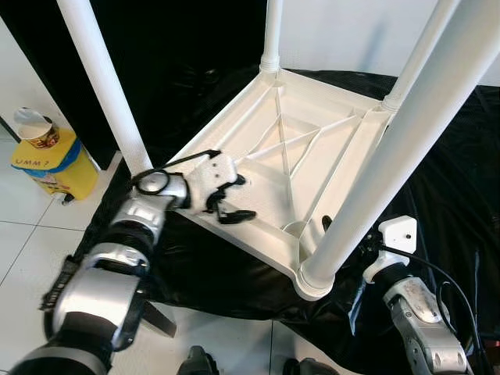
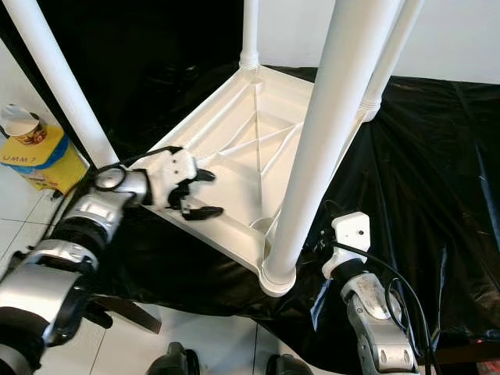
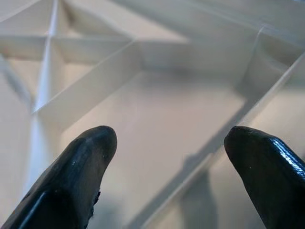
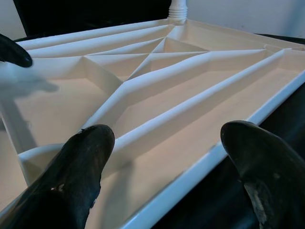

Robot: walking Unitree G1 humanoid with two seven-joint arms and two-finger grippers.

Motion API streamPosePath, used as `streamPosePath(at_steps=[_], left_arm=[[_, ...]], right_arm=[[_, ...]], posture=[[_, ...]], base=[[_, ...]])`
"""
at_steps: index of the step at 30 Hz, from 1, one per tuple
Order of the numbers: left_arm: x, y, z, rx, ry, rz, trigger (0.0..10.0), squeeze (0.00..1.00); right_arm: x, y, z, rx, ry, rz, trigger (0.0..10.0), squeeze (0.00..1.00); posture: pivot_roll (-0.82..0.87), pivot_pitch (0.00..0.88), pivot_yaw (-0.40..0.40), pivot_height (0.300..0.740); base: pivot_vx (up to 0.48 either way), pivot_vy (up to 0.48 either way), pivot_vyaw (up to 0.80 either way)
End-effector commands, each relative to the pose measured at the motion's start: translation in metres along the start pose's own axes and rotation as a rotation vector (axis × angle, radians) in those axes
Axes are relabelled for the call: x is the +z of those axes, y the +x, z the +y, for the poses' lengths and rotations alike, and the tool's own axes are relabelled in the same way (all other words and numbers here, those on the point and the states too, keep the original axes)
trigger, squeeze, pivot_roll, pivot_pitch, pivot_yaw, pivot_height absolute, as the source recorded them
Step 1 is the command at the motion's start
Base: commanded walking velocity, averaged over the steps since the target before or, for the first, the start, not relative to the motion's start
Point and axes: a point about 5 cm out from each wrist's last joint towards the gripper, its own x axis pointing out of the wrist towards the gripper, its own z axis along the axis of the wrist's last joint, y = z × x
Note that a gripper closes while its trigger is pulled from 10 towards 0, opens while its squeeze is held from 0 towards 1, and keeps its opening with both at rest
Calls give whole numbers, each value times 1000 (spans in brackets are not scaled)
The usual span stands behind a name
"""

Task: Building children table

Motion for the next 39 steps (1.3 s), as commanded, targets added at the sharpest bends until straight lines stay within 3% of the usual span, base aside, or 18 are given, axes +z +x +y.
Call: streamPosePath(at_steps=[1,3,9,11,14,18,29,30,32,33,39], left_arm=[[-4,3,6,242,54,30,10000,0],[-7,4,-1,143,86,56,10000,0],[-5,12,-6,84,122,67,10000,0],[-5,12,-6,84,122,67,10000,0],[-6,28,-4,133,129,156,10000,0],[-7,33,-1,174,98,207,10000,0],[-8,35,7,187,74,322,10000,0],[-8,34,7,161,67,325,7176,0],[-7,33,7,143,62,325,7176,0],[-8,32,7,126,52,325,0,0],[-10,30,2,57,13,307,0,0]], right_arm=[[-4,-1,-1,1,-9,15,10000,0],[-4,2,-2,-3,-14,8,10000,0],[-3,2,-3,-8,-18,5,10000,0],[-3,2,-3,-8,-18,5,10000,0],[-3,2,-4,-22,-21,4,10000,0],[-3,3,-4,-30,-22,1,10000,0],[-3,2,-6,-44,-28,-1,10000,0],[-3,2,-6,-45,-30,1,10000,0],[-3,2,-6,-45,-32,1,10000,0],[-3,2,-7,-47,-32,2,10000,0],[-3,4,-7,-53,-33,0,10000,0]], posture=[[14,91,-39,740],[11,90,-36,740],[4,97,-31,740],[4,97,-31,740],[-6,105,-23,740],[-11,108,-17,740],[-14,122,-4,740],[-13,123,-4,740],[-12,123,-3,740],[-9,125,-3,740],[-6,127,-1,740]], base=[[0,0,0],[0,0,0],[0,0,0],[0,0,0],[0,0,0],[0,0,0],[0,0,0],[0,0,0],[0,0,0],[0,0,0],[0,0,0]])
